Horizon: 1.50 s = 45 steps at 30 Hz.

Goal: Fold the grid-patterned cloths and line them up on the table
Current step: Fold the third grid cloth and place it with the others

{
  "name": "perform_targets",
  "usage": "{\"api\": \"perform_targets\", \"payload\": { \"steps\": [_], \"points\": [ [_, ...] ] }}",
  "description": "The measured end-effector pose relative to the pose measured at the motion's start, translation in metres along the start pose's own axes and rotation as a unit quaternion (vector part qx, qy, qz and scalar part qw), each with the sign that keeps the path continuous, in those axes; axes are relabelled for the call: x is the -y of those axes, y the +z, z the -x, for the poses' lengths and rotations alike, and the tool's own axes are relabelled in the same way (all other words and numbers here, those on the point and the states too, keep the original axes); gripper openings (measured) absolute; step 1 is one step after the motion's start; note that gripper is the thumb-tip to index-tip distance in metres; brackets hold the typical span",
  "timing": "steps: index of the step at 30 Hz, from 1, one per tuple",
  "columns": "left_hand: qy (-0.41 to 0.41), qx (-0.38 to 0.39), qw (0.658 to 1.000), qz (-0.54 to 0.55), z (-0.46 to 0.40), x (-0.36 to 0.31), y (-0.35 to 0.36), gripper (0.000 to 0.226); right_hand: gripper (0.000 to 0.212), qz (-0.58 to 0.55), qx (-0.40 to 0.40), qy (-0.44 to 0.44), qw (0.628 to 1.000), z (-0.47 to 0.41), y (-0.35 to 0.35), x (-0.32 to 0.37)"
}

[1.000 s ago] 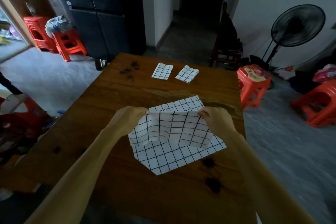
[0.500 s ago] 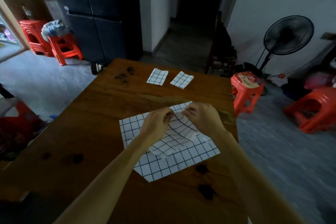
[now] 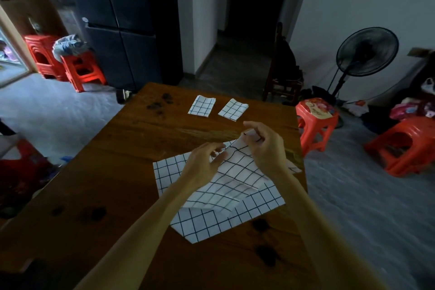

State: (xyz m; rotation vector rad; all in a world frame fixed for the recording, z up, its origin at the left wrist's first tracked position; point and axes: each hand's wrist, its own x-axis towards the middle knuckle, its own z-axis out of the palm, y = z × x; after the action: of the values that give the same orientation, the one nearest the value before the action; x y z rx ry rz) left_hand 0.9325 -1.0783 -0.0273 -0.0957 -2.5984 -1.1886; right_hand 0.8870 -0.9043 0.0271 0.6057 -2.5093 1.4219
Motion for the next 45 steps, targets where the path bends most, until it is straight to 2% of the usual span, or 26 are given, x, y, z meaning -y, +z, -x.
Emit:
{"api": "perform_targets", "payload": {
  "steps": [4,7,11,17,25,29,32,35,37,38,40,43,45],
  "points": [
    [0.02,-0.056,0.998,0.034,-0.008,-0.015,0.001,0.013,0.036,-0.002,-0.006,-0.024,1.0,-0.006,-0.007,0.009],
    [0.027,-0.083,0.994,0.069,-0.012,-0.017,-0.002,0.01,0.045,-0.009,0.0,0.025,1.0,-0.007,-0.017,0.006],
    [0.035,-0.098,0.99,0.091,-0.012,-0.017,-0.003,0.011,0.014,0.008,0.025,0.036,0.999,-0.006,-0.02,-0.004],
    [0.026,-0.057,0.998,0.002,-0.002,0.005,0.007,0.009,0.021,-0.01,-0.03,0.03,0.999,-0.01,-0.024,0.003],
    [-0.095,-0.006,0.99,-0.106,0.02,0.042,0.012,0.018,0.016,0.011,-0.11,-0.007,0.994,-0.018,-0.031,0.006],
    [-0.154,0.027,0.964,-0.217,0.026,0.056,0.018,0.02,0.016,0.038,-0.132,-0.037,0.99,-0.019,-0.031,0.009],
    [-0.194,0.067,0.939,-0.277,0.029,0.065,0.017,0.013,0.013,0.054,-0.152,-0.058,0.985,-0.018,-0.034,0.011],
    [-0.226,0.079,0.931,-0.274,0.029,0.069,0.013,0.021,0.012,0.069,-0.153,-0.068,0.983,-0.017,-0.034,0.01],
    [-0.244,0.066,0.943,-0.214,0.028,0.067,0.011,0.042,0.014,0.073,-0.149,-0.065,0.984,-0.016,-0.031,0.008],
    [-0.241,0.066,0.953,-0.173,0.027,0.064,0.009,0.052,0.015,0.075,-0.144,-0.063,0.985,-0.016,-0.029,0.007],
    [-0.18,0.068,0.977,-0.095,0.023,0.049,0.007,0.059,0.015,0.072,-0.128,-0.064,0.987,-0.012,-0.023,0.008],
    [-0.053,0.024,0.998,-0.016,0.012,0.018,0.006,0.052,0.012,0.061,-0.093,-0.07,0.991,-0.006,-0.012,0.014],
    [-0.006,-0.03,1.0,0.002,0.002,0.002,0.004,0.038,0.008,0.05,-0.064,-0.072,0.994,-0.001,-0.006,0.018]
  ]
}}
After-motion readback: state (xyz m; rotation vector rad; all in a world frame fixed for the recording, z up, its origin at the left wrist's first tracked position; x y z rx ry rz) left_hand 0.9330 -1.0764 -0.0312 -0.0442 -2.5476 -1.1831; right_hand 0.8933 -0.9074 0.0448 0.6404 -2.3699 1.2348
